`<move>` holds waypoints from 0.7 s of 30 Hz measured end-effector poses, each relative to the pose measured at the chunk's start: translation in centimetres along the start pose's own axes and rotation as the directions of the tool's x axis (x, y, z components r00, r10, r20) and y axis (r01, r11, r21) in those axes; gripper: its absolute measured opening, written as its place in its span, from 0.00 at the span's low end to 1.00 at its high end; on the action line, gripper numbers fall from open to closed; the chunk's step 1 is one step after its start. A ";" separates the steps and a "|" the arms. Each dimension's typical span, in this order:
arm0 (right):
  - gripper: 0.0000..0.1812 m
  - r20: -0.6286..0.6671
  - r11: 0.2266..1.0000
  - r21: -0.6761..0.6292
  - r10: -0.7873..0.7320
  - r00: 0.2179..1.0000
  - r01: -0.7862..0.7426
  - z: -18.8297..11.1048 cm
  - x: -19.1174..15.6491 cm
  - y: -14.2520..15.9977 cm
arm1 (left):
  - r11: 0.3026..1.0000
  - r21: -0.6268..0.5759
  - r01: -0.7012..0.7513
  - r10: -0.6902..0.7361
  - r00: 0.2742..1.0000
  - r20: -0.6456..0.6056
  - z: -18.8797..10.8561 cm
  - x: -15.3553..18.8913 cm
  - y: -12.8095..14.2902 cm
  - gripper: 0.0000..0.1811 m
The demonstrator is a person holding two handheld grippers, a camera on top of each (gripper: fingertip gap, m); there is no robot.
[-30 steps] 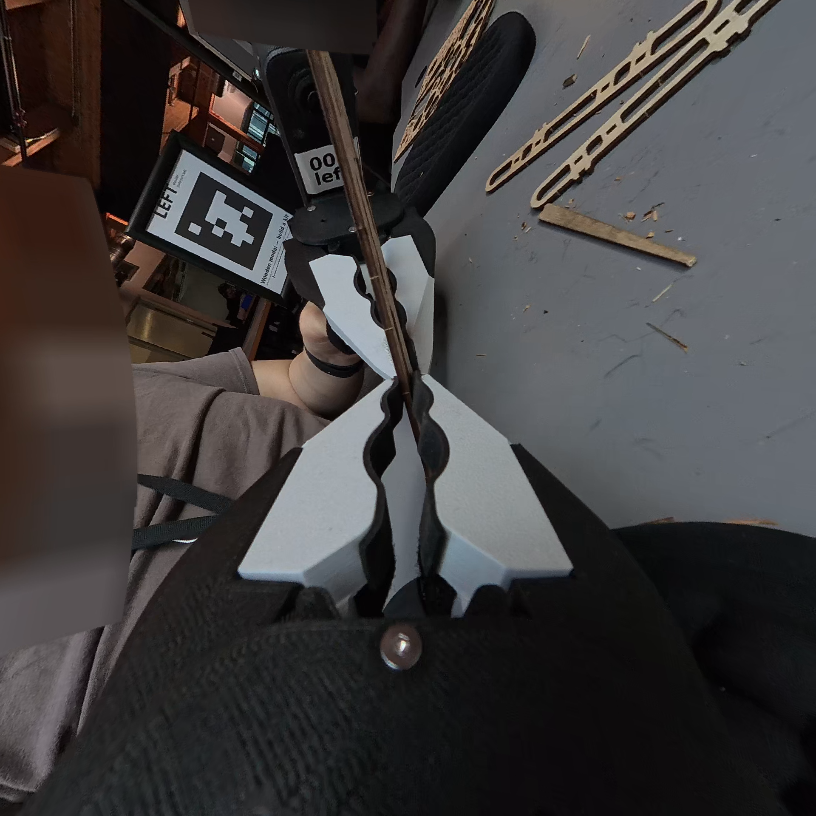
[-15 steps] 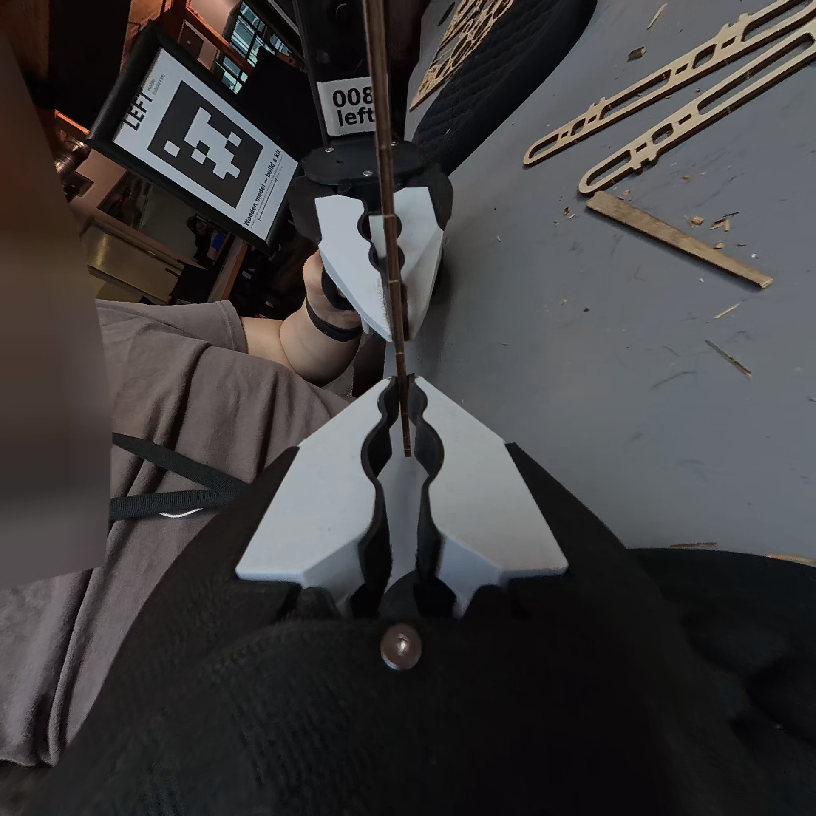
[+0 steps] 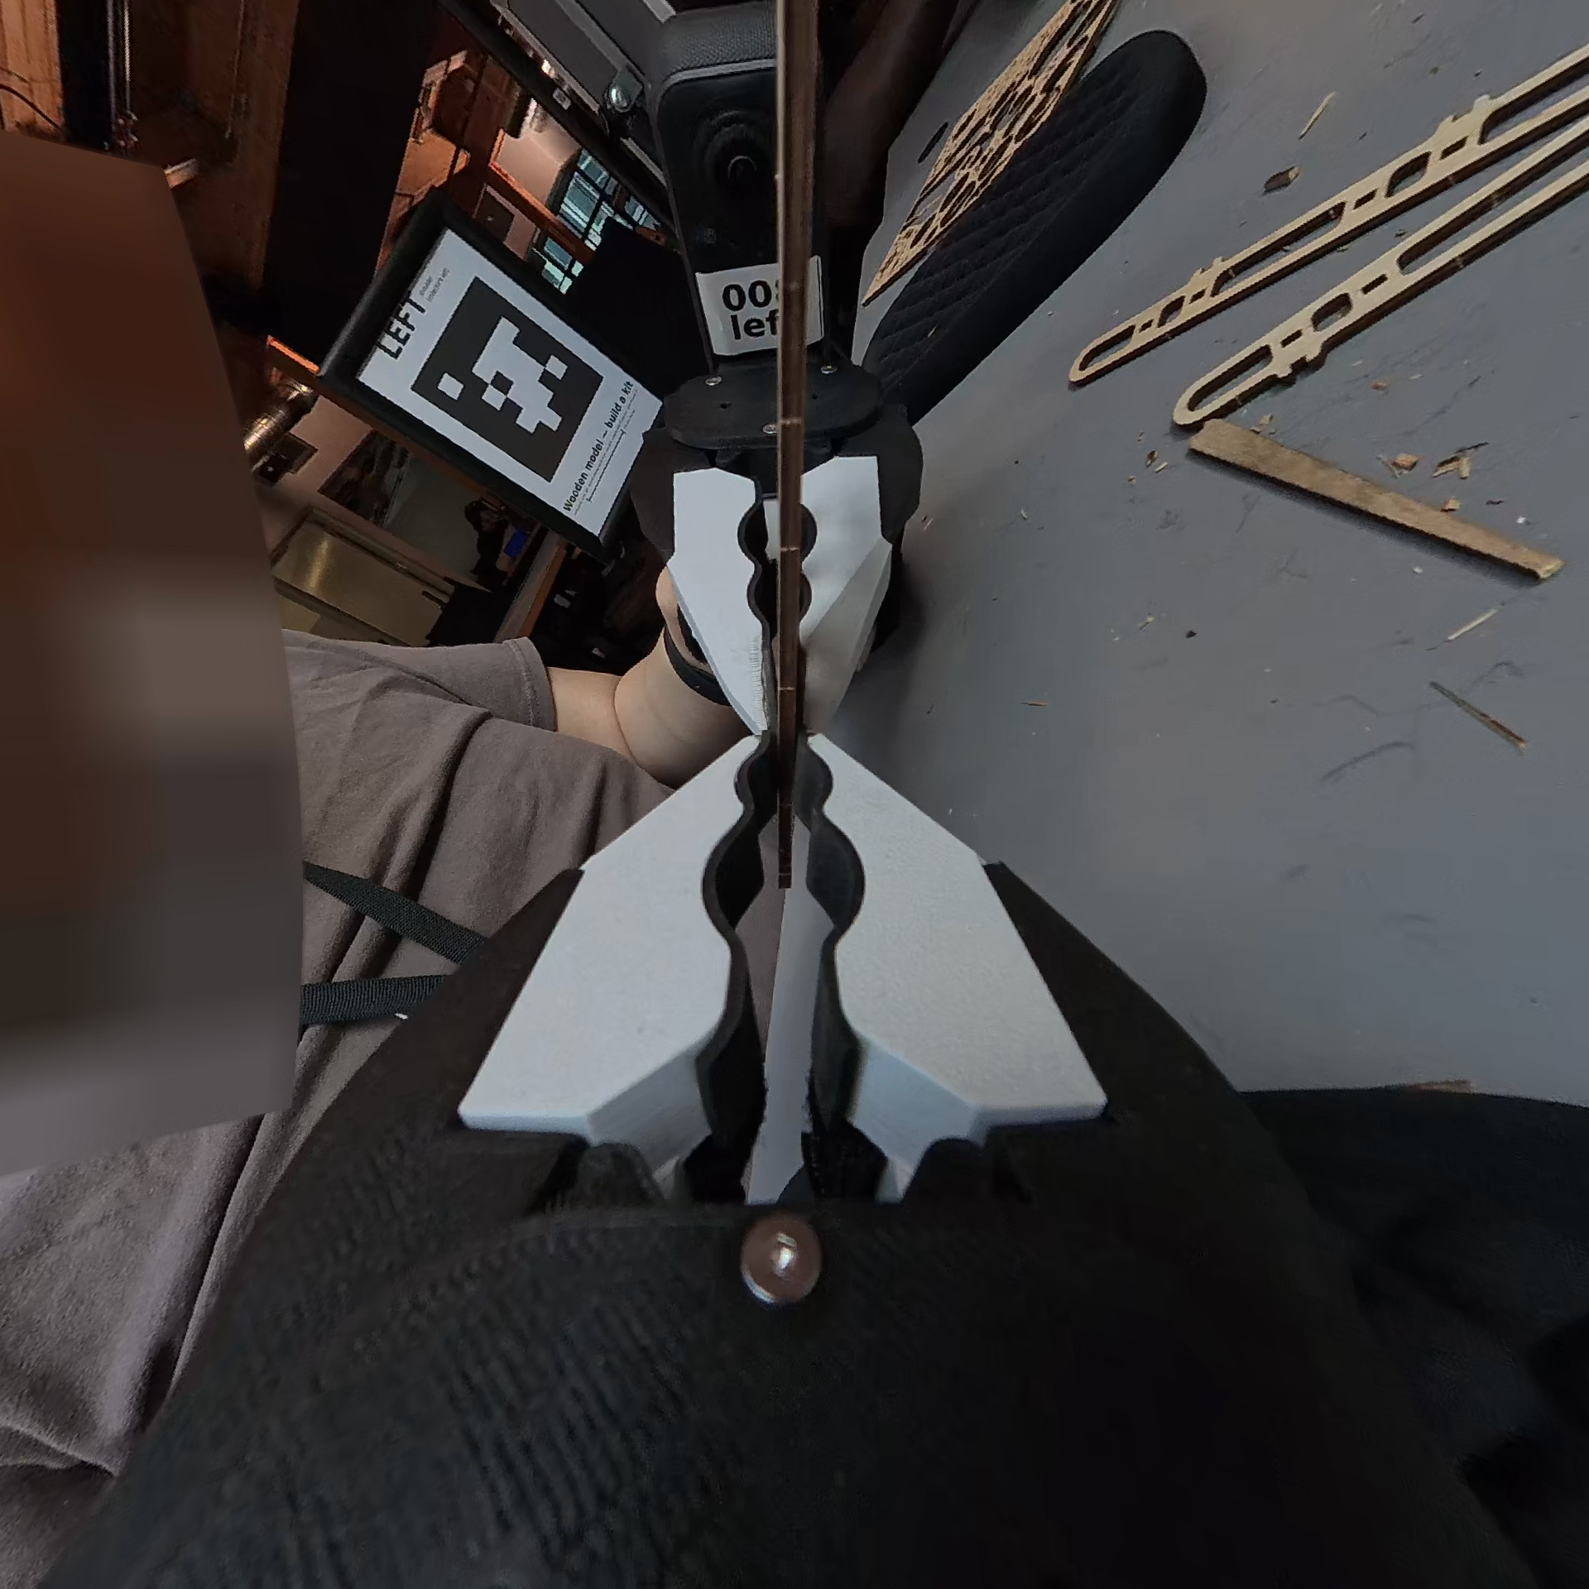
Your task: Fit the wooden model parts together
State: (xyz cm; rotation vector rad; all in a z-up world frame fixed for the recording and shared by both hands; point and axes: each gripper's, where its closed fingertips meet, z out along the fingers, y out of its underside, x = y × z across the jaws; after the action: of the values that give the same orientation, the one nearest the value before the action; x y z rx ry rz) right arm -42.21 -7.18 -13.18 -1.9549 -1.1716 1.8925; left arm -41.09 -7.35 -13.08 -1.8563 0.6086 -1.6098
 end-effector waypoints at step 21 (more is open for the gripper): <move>0.00 -0.048 0.999 -0.003 0.035 0.998 -0.036 -0.1 1.0 0.4 | 0.998 -0.016 -0.068 0.069 0.987 0.146 -0.1 -1.3 0.1 0.00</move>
State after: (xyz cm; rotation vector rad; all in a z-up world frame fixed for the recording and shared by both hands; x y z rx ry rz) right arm -42.11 -6.79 -14.16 -2.0247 -1.1360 1.8504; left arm -41.39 -6.59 -14.06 -1.9205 0.6105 -1.4142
